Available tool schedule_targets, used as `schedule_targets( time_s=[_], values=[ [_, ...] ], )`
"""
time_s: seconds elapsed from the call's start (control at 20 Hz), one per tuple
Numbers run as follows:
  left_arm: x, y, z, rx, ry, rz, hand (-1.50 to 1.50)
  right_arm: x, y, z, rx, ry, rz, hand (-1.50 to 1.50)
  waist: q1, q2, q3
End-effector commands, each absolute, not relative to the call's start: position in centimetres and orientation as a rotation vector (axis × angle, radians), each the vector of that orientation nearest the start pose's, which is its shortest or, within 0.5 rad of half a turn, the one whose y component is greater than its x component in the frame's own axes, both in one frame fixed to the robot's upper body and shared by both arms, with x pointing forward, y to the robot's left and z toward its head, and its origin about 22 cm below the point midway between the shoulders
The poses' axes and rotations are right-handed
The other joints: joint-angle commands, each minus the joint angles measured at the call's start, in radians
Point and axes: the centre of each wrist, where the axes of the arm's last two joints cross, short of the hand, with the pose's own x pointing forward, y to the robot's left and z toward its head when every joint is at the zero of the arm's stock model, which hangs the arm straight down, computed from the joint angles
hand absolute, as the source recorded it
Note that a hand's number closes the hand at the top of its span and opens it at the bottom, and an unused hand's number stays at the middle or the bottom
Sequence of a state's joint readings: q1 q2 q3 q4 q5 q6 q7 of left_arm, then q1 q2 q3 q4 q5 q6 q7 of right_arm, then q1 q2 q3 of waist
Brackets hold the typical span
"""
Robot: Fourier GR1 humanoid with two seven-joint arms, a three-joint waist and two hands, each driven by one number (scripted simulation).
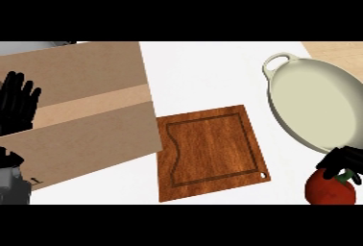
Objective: Pick the bell pepper from the cutting board and place it in the pot
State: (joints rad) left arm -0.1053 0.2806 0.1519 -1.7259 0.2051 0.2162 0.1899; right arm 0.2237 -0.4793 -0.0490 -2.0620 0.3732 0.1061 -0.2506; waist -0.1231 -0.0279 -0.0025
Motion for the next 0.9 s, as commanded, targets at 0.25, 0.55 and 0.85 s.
schedule_targets(
  time_s=[0.25, 0.55, 0.85],
  values=[
    [28.1, 28.9, 9.1, 0.218, -1.616, 0.095, 0.00, 13.9, -36.0, 17.1, -0.623, -1.874, 0.633, 1.50, 0.093, 0.026, 0.002],
    [28.9, 28.1, 8.0, 0.218, -1.606, 0.069, 0.00, 17.1, -38.5, 17.8, -0.637, -1.812, 0.535, 1.50, 0.121, 0.032, 0.002],
    [28.4, 27.7, 9.1, 0.175, -1.602, 0.068, 0.00, 20.7, -41.2, 16.6, -0.790, -1.818, 0.540, 1.50, 0.137, 0.031, 0.004]
  ],
)
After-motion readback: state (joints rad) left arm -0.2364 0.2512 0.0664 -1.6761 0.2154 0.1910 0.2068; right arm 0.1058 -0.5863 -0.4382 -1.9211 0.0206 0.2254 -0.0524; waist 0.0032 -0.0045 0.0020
